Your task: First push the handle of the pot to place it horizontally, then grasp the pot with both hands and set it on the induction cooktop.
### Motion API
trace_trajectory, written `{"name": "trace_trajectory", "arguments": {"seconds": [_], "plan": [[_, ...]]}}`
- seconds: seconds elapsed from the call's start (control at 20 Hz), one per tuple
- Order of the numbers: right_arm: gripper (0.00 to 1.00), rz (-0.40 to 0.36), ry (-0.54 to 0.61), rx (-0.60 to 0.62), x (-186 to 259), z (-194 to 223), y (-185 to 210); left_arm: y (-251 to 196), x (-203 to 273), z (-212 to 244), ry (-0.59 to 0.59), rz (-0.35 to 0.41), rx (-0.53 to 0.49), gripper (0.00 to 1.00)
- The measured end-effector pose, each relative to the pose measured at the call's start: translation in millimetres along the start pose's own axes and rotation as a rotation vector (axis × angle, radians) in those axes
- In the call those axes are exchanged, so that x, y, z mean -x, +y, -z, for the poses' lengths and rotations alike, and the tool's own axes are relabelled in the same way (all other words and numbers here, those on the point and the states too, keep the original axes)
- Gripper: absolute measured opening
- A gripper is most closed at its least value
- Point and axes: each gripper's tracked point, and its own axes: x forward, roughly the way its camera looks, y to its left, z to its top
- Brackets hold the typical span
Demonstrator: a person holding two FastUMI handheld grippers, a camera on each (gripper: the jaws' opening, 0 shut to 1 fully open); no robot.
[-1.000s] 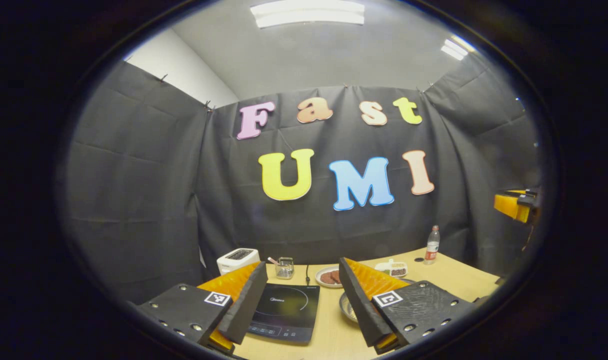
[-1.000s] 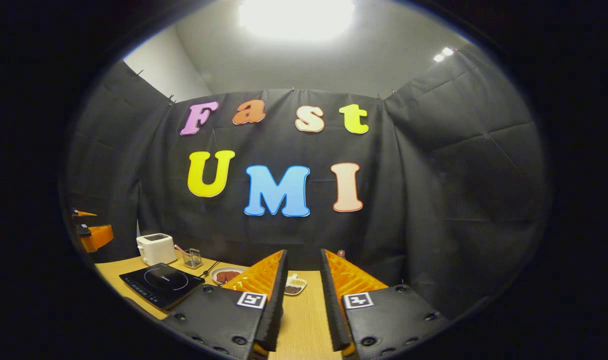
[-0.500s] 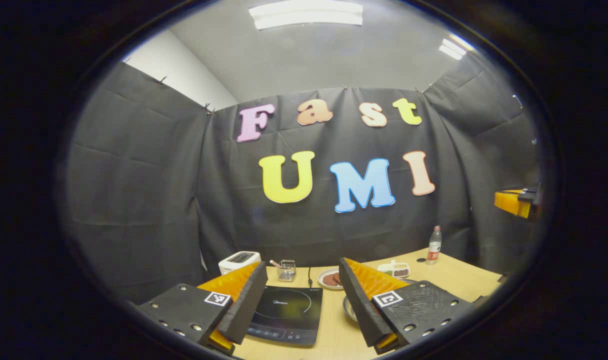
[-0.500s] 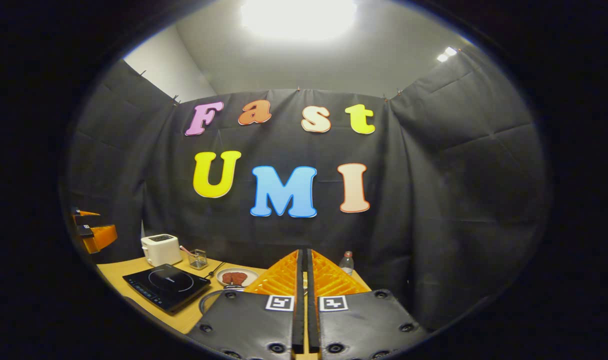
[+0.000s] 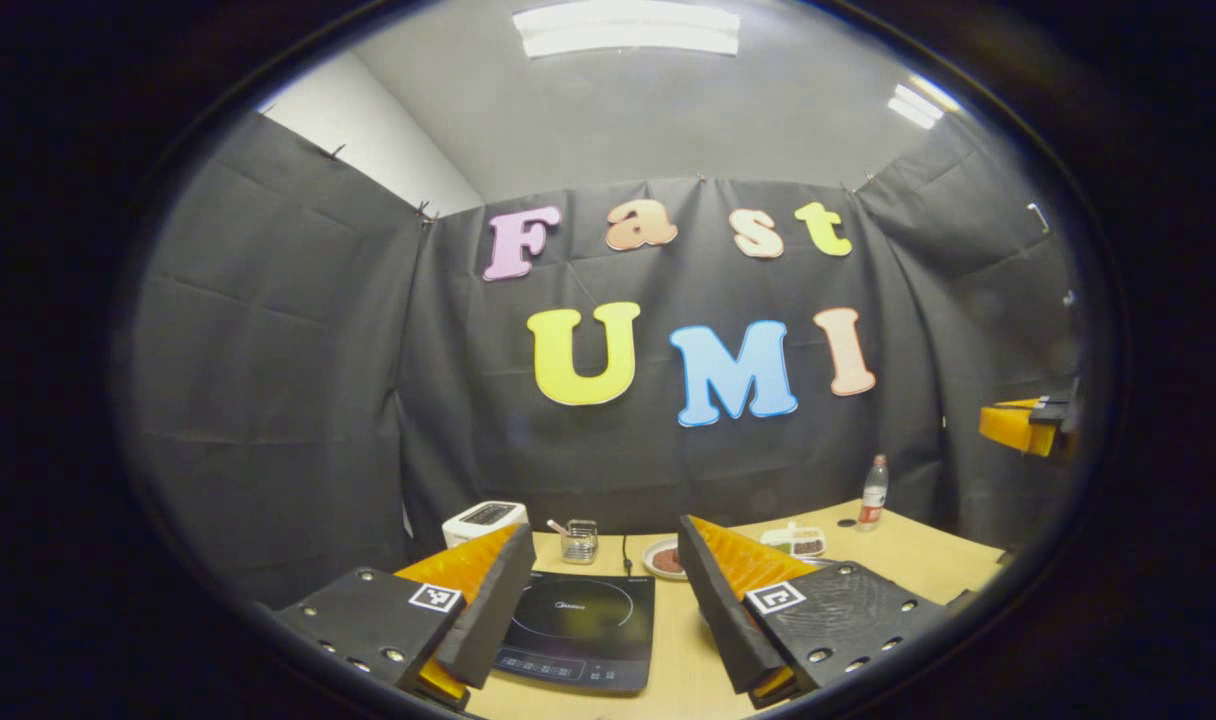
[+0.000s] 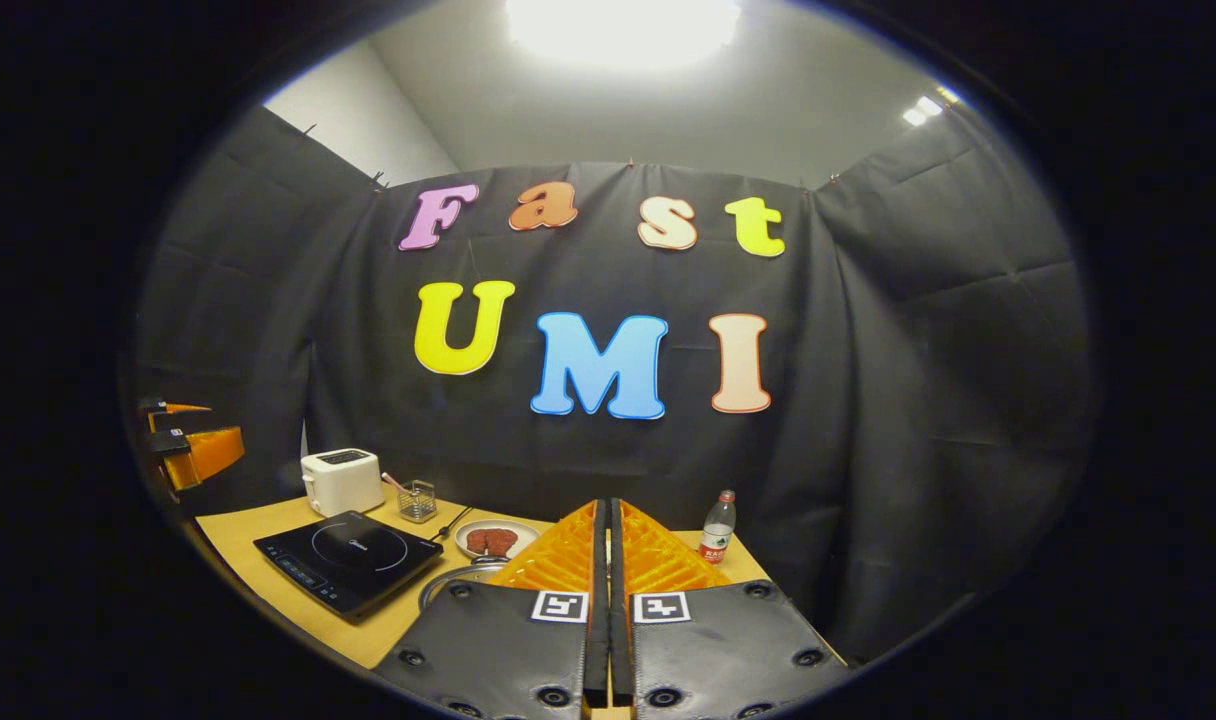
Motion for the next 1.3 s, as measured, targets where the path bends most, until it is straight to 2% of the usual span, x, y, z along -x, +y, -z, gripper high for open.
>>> {"name": "trace_trajectory", "arguments": {"seconds": [0.1,0.2,0.25,0.55,0.65,0.85,0.9,1.05,1.1,1.3], "plan": [[0.0,-0.02,0.021,0.007,-1.7,5.7,13.9,11.6,0.2,0.4,-0.006,-0.001,-0.006,0.89],[0.02,-0.048,0.044,-0.003,-3.0,12.6,30.8,22.5,2.7,0.7,-0.015,0.0,-0.009,0.88],[0.0,-0.068,0.06,-0.007,-3.1,18.5,40.4,28.4,4.3,3.1,-0.016,0.001,-0.009,0.87],[0.02,-0.208,0.199,0.031,0.4,67.5,87.3,53.8,10.5,12.3,-0.005,-0.011,0.0,0.85],[0.02,-0.255,0.25,0.054,1.4,84.5,96.8,54.9,9.8,17.8,0.005,-0.01,0.004,0.87],[0.02,-0.364,0.324,0.093,0.9,114.0,114.5,56.9,5.7,24.9,0.023,-0.052,0.003,0.84],[0.02,-0.39,0.343,0.103,-0.1,121.3,117.2,56.2,4.7,24.8,0.024,-0.062,0.002,0.88],[0.0,-0.461,0.405,0.118,-2.2,144.9,124.8,55.7,0.4,28.6,0.036,-0.094,-0.012,0.87],[0.0,-0.481,0.425,0.126,-4.7,153.4,126.3,56.2,-0.1,29.0,0.04,-0.107,-0.014,0.84],[0.02,-0.568,0.522,0.173,-1.1,192.4,134.0,56.5,-7.6,32.4,0.055,-0.15,-0.013,0.84]]}}
